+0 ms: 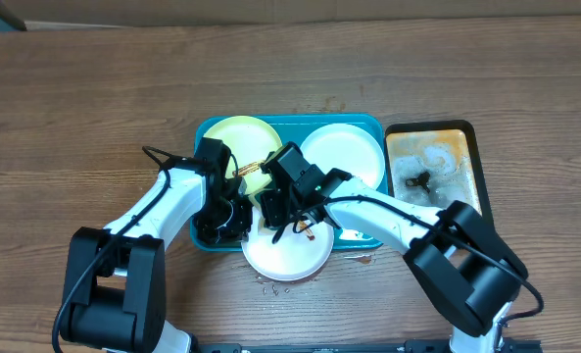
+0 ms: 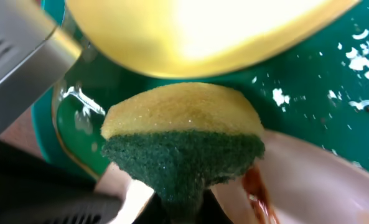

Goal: Clean dirty plates on tray and stack at the side
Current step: 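Carry the sponge with the right gripper to the held white plate, then scrub the white plate with the sponge while the left gripper holds it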

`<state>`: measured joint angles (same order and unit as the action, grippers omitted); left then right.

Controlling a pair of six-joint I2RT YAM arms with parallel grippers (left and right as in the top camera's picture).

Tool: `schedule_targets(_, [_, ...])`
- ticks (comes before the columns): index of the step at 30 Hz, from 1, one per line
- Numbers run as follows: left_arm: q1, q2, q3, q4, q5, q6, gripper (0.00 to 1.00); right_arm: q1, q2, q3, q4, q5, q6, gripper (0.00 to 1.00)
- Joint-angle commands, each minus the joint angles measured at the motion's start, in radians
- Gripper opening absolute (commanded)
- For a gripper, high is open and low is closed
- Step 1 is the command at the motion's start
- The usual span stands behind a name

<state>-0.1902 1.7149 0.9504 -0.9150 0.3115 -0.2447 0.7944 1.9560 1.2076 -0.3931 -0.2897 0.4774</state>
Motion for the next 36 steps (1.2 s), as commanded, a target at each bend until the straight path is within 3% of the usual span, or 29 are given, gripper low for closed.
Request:
schedule_targets(1, [-0.007, 0.013, -0.016, 0.004, -0.025, -0.007, 0.04, 0.002, 0.005, -0.004, 0.017, -0.004, 0.032, 0.04])
schedule_targets(17, [-0.007, 0.013, -0.016, 0.004, -0.026, -0.026, 0.04, -0.005, 0.067, -0.004, -0.169, 0.040, 0.103, 0.04])
schedule_targets(25, [-0.007, 0.013, -0.016, 0.004, -0.026, -0.026, 0.04, -0.098, 0.067, -0.003, -0.293, 0.106, 0.171, 0.04])
schedule_targets(36, [-0.006, 0.013, -0.016, 0.007, -0.026, -0.026, 0.04, -0.153, 0.061, -0.003, -0.504, 0.087, 0.084, 0.04])
